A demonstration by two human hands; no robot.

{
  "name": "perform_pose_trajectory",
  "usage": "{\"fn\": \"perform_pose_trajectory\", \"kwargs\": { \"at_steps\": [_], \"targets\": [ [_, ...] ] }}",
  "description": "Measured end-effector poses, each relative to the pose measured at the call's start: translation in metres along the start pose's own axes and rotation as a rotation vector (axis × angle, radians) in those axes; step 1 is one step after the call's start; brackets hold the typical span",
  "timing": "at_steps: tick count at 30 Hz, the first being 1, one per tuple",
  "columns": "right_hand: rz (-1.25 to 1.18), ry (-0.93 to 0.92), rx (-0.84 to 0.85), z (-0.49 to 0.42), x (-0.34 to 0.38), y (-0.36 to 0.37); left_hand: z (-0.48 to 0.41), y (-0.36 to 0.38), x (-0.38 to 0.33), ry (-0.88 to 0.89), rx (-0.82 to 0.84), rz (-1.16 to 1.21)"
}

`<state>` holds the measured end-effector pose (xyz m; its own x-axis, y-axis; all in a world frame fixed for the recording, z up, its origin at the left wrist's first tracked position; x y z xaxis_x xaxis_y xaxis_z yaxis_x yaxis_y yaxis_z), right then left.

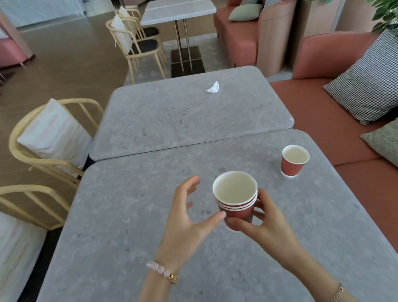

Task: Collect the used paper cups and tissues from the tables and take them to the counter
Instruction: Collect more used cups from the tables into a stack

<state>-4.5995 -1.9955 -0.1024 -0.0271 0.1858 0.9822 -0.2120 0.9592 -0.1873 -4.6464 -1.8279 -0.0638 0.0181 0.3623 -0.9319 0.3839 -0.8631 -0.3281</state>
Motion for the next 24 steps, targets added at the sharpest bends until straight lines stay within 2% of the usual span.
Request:
{"fn": "perform_pose_trajectory", "kwargs": {
  "at_steps": [3,7,10,16,24],
  "targets": [
    [-0.005,0.018,-0.016,-0.004,-0.001,-0.007,-0.004,-0.008,-0.005,0.094,-0.035,-0.195],
    [0.008,0.026,-0.030,-0.007,-0.002,-0.015,-0.008,-0.008,-0.022,0.314,-0.129,-0.612],
    [0.010,0.030,-0.052,-0.008,-0.002,-0.021,-0.008,-0.002,-0.032,0.401,-0.149,-0.772],
    [-0.013,0.045,-0.113,-0.007,-0.005,-0.040,-0.007,0.015,-0.033,0.421,-0.080,-0.867],
    [-0.031,0.061,-0.218,-0.005,-0.015,-0.070,-0.008,0.043,-0.037,0.471,-0.007,-0.873]
  ]
}}
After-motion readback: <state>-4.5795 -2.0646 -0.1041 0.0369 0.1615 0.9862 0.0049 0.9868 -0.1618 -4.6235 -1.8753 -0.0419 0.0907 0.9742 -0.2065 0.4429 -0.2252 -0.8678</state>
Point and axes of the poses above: each hand's wrist, its own z-axis away from the middle knuckle, its own y-axis out of the palm, x = y × z, the point moved 7 cm from there along -z, towards the middle knuckle, and after that the axes turned 6 degrees about -x, right-handed, at the moved point
